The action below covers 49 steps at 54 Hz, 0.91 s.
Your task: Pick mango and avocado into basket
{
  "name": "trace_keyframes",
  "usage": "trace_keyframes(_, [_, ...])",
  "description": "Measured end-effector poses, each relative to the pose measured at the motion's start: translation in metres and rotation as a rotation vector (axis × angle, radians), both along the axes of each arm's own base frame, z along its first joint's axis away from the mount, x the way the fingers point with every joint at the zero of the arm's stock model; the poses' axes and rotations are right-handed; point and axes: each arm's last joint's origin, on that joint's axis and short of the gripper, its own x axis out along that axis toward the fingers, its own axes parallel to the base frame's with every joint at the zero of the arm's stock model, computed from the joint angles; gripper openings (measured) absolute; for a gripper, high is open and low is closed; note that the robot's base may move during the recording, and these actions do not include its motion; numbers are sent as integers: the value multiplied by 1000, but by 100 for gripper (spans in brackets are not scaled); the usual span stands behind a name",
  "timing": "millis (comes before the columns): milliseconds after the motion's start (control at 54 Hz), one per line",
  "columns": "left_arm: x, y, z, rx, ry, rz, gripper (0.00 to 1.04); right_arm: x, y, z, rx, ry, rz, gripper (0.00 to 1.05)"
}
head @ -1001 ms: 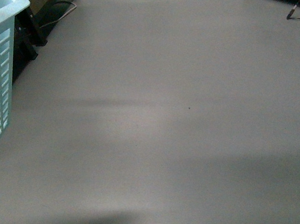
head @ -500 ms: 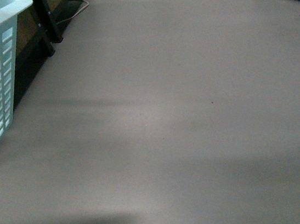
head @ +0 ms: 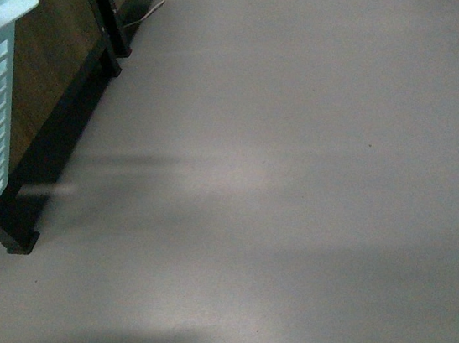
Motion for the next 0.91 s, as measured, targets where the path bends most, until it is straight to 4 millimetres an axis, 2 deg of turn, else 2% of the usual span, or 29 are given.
trace_keyframes(908, [0, -1, 0, -9, 3, -18, 12, 0, 0, 0, 0, -1, -3, 97])
